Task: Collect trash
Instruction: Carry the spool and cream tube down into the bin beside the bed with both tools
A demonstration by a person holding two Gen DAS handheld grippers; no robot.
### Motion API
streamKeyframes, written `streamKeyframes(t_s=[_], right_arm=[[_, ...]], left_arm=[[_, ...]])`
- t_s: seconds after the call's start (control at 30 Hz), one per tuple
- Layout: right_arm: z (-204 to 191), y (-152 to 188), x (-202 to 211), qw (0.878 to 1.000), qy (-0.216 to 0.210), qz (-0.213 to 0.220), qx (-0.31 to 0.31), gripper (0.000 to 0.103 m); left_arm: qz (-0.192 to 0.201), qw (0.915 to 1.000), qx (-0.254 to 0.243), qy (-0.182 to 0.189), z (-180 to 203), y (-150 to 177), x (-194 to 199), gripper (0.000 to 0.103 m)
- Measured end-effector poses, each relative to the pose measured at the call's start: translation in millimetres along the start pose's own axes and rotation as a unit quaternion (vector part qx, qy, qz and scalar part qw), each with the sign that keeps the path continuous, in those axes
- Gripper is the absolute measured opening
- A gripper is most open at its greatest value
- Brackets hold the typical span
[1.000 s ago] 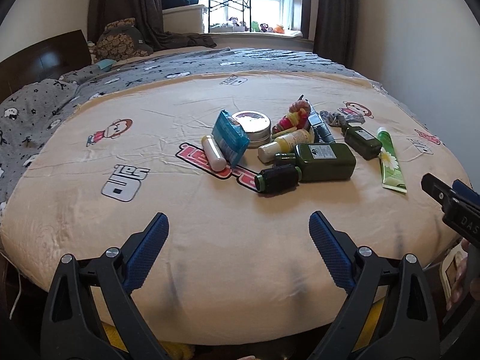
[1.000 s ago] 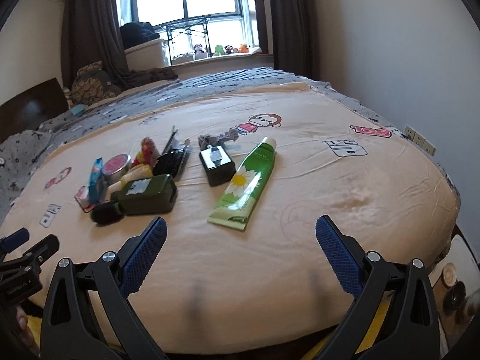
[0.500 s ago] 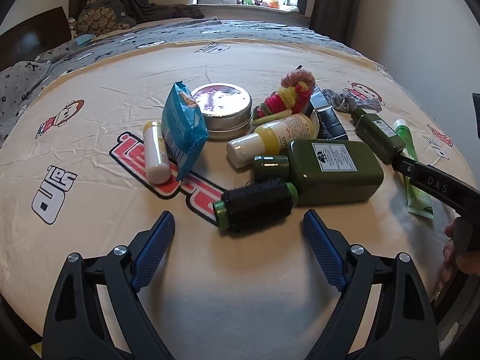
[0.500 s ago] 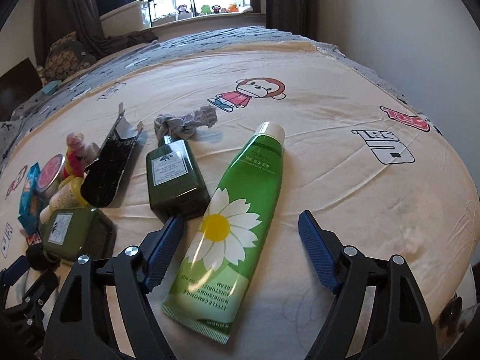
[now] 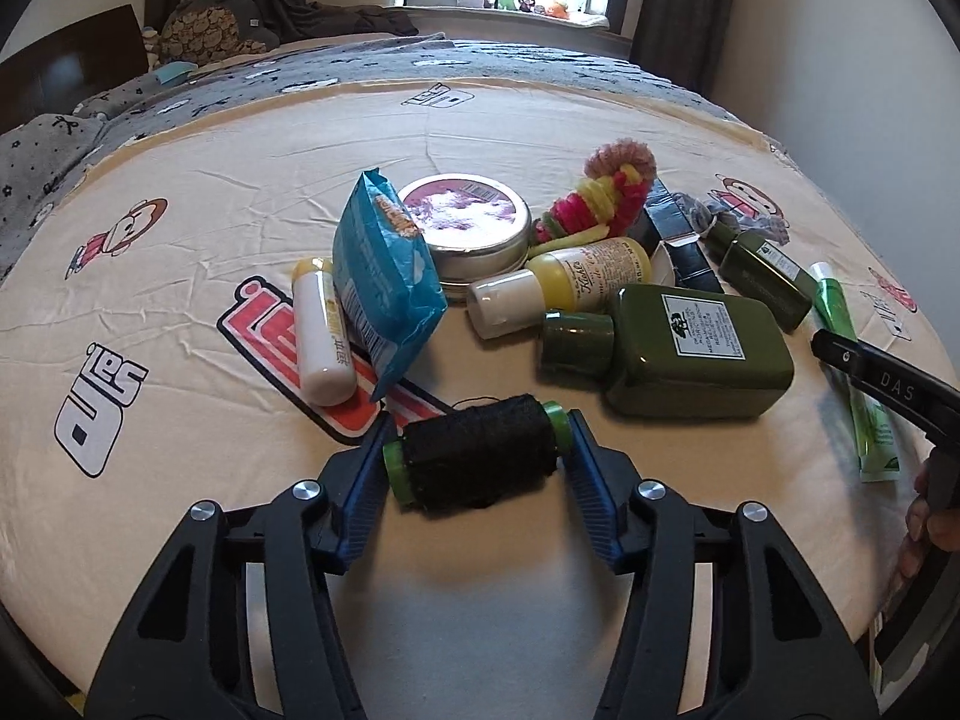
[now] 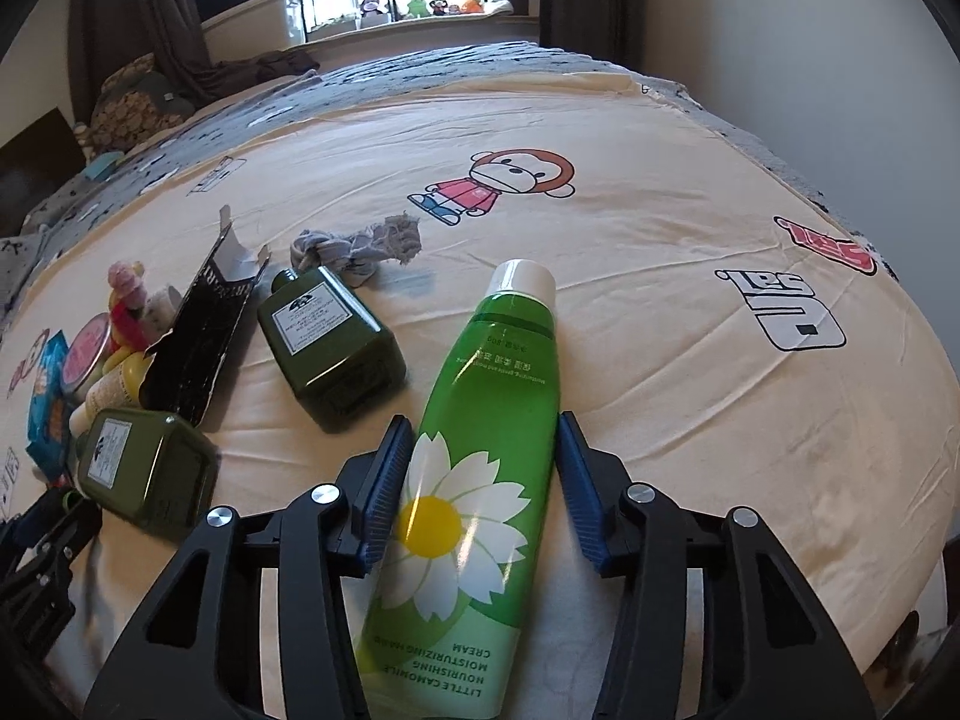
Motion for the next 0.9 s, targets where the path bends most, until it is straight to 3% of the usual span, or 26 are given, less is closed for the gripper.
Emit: streamKeyframes(t_s=[0.23,0.57,0.9], right_arm=[[-22,33,31,0.998,-0.036,0.0,0.043,0.044],[-57,87,114,0.991,-0.073,0.052,0.097,0.043],[-67,161,152,0.983,-0.139,0.02,0.115,0.042]], left_arm=[[0.006,0.9998,-0.014,0.009,-8,18,22,0.053],[0.038,0.9988,-0.028,0.009,-16,68,95,0.053],[0.041,0.9976,-0.046,0.03,-23,128,144,0.053]])
Point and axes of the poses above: each gripper's, at about its wrist camera, not at the fingertips, and x roughly against the way its jaws point, z to its right, y to its underside, the point moved 4 cm from there along -x, roughly the way its jaws point, and after that the axes turned 8 degrees about -y, right-handed, at the moved point
